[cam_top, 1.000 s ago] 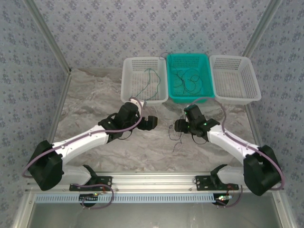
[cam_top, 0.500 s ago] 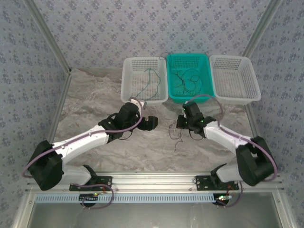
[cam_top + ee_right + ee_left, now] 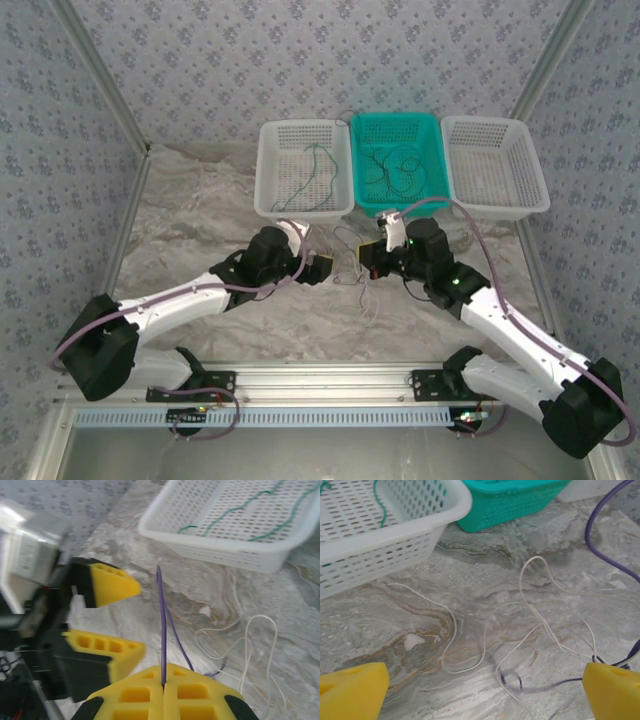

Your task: Untangle the cables

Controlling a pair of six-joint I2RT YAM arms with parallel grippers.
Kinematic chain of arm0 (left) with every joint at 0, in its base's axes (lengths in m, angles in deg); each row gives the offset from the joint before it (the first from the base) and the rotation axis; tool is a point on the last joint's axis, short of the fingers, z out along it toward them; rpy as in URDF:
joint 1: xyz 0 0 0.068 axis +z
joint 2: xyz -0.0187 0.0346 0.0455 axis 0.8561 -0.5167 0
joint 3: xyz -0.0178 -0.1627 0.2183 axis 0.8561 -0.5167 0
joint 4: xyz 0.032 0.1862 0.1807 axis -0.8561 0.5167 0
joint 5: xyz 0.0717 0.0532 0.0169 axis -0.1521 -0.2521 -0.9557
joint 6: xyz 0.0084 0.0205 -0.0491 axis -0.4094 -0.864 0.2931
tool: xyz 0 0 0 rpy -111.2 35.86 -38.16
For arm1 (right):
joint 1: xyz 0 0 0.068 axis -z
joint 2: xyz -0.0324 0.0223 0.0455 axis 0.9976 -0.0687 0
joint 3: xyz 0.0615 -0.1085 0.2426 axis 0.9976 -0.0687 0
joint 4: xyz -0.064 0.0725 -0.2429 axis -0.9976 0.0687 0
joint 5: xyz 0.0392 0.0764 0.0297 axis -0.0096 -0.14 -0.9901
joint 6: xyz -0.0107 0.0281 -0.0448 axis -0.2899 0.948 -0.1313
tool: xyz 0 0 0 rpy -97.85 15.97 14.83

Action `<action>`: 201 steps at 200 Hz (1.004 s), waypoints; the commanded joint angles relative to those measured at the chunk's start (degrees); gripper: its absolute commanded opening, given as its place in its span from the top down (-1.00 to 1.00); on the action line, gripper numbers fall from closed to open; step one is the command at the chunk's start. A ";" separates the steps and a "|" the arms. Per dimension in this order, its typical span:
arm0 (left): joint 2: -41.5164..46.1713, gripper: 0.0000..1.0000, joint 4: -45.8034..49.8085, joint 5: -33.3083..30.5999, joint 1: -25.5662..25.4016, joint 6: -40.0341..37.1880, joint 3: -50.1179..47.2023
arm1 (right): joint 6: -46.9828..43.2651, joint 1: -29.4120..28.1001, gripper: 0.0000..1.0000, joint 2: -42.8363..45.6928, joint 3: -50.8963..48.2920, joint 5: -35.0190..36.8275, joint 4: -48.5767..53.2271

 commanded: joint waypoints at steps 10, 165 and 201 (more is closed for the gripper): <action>2.21 -0.99 -11.99 11.03 -0.49 -1.82 -1.28 | -2.78 -0.75 1.00 1.22 2.83 -6.56 -1.06; 1.44 1.00 -13.61 3.82 -0.71 15.59 4.01 | -5.02 -5.07 0.05 -0.87 -2.47 3.59 -4.18; 1.44 1.00 -7.49 8.22 -1.14 16.55 10.31 | -6.88 -8.80 -0.29 -5.02 -9.28 12.78 -14.97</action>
